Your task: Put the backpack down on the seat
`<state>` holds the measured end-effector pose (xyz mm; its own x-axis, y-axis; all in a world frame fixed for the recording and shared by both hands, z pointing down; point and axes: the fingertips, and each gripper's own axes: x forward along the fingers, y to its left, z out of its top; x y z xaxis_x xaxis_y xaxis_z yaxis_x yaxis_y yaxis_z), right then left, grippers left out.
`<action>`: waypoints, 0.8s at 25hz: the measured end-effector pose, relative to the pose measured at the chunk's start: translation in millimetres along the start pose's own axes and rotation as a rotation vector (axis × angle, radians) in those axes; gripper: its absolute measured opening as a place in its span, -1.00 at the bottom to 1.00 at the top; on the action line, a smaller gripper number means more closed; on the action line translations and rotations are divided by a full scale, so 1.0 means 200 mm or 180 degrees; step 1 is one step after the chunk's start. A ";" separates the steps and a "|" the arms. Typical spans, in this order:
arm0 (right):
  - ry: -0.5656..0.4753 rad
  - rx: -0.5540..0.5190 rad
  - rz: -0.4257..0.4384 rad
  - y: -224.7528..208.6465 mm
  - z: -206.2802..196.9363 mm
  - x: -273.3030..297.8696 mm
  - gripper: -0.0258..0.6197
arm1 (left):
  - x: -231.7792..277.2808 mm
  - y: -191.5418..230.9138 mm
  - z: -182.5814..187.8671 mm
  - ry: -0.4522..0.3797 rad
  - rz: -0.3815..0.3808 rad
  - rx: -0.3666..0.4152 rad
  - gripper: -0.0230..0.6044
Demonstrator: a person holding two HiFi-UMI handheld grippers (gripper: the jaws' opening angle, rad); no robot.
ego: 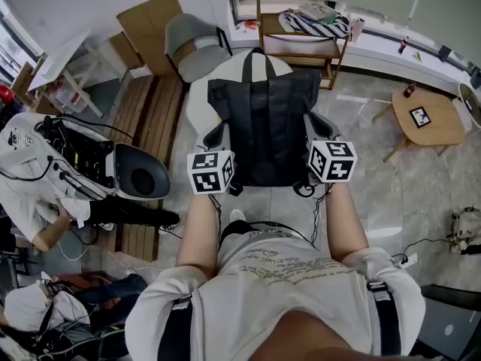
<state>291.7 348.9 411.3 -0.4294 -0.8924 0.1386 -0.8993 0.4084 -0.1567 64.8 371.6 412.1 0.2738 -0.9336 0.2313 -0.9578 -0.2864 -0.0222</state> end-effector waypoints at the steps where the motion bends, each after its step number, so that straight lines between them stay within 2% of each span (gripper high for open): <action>1: 0.0010 0.0006 -0.0001 0.00 -0.01 0.00 -0.77 | 0.00 0.00 -0.01 0.0012 0.0002 0.0000 -0.86; 9: 0.0030 -0.0016 -0.0007 0.05 -0.03 0.18 -0.77 | 0.09 0.15 -0.02 -0.0049 -0.0003 0.0001 -0.86; 20: 0.0084 -0.0046 -0.0076 0.06 0.06 0.70 -0.77 | 0.49 0.51 0.08 -0.0063 -0.0082 -0.0003 -0.86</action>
<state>222.3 226.5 417.6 -0.4097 -0.8966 0.1680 -0.9103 0.3899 -0.1390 -5.1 246.7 416.5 0.3001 -0.9300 0.2124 -0.9505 -0.3103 -0.0156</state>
